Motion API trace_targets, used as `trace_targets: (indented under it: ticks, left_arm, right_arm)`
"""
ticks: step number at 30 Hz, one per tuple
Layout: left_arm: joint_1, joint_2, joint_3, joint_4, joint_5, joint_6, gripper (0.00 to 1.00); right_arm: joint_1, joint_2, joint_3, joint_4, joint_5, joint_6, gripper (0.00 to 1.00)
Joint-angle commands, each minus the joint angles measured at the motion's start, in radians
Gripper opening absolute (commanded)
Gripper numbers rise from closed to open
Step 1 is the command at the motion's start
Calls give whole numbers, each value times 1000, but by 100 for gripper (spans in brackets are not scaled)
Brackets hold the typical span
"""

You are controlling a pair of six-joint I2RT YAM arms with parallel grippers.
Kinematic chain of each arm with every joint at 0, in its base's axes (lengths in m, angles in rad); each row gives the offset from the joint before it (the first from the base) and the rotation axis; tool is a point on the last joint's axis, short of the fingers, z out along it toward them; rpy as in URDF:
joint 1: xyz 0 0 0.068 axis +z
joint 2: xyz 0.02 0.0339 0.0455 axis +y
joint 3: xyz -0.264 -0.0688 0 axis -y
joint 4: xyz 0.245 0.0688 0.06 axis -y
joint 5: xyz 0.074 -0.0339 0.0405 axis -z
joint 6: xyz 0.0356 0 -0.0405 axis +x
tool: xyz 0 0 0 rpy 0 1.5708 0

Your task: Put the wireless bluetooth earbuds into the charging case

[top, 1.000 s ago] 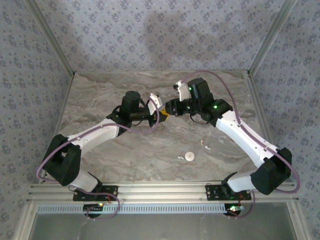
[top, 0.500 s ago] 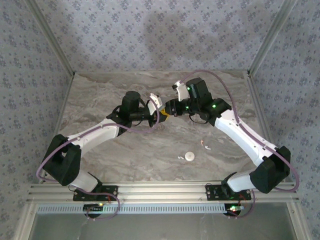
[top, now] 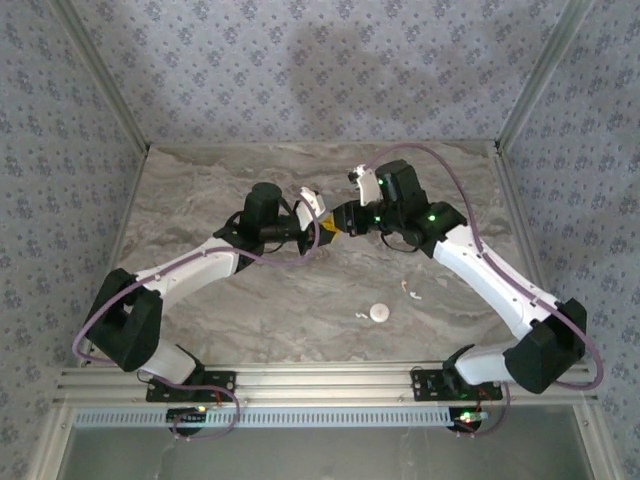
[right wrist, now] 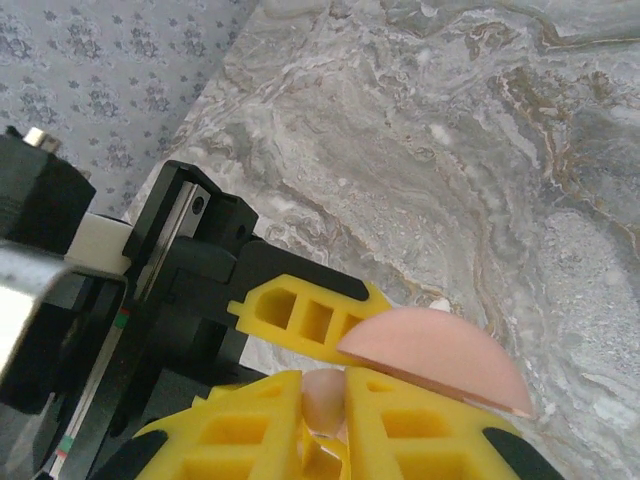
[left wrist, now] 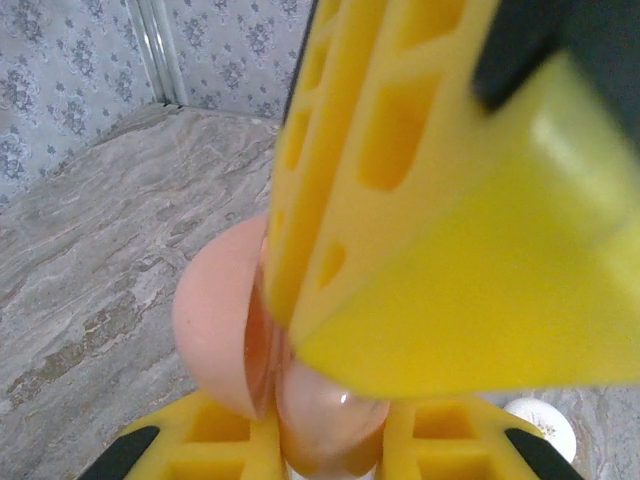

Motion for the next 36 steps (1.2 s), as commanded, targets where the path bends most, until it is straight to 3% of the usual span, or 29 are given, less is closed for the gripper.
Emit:
trace_targets:
  ticks: [1, 24, 36]
  left_arm:
    - [10, -29, 30, 38, 18, -11, 18]
    - [10, -34, 22, 67, 48, -27, 18]
    - [11, -37, 15, 71, 43, -25, 18]
  right_arm:
    - [-21, -29, -33, -15, 34, 23, 17]
    - [-36, -22, -34, 9, 63, 51, 19]
    - [-42, -50, -45, 48, 7, 47, 31]
